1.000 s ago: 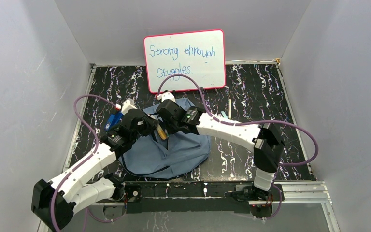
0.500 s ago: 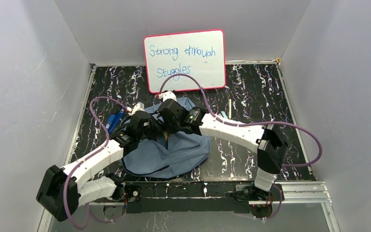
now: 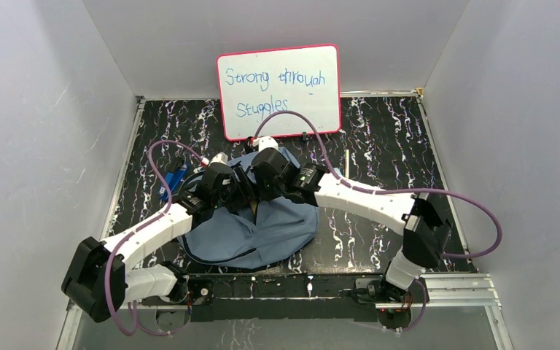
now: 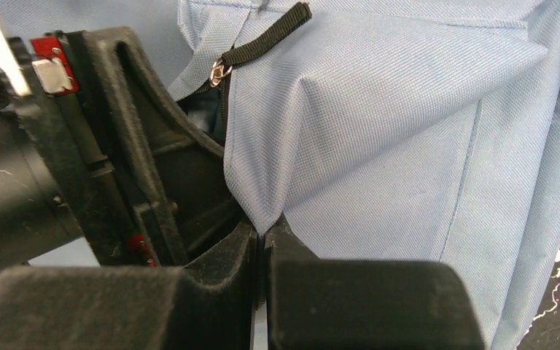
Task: Pack the student bag
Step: Place the stationery in the student bag, then pick up the stationery from the center of the board.
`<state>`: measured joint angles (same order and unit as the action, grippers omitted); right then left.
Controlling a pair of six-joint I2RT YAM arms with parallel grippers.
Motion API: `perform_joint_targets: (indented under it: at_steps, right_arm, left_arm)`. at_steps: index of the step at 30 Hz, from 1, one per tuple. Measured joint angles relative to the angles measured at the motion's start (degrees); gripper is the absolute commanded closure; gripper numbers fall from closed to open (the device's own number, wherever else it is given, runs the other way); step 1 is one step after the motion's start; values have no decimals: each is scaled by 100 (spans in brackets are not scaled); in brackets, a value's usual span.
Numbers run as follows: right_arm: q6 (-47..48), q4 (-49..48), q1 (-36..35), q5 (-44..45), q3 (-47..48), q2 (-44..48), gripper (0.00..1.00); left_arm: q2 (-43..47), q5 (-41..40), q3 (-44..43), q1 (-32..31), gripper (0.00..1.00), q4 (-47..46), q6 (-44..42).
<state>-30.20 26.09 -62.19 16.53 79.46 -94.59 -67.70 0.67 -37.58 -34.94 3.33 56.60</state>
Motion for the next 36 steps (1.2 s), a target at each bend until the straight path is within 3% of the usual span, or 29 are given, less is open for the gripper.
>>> perform_joint_targets:
  at_steps: [15,20,30,36]
  right_arm:
    - [-286,-76,57,254,-658,1224,64]
    - [-402,328,278,686,-815,1698,62]
    - [-81,1060,2964,623,-1408,1823,54]
    - [431,949,4131,96,-1397,1200,55]
  left_arm:
    - [1624,-490,-256,-2,39,1552,-221]
    - [2157,-684,-267,-2,39,2009,-221]
    - [2688,-839,-227,-2,39,2699,-216]
    - [2940,-866,-216,-2,39,2885,-195]
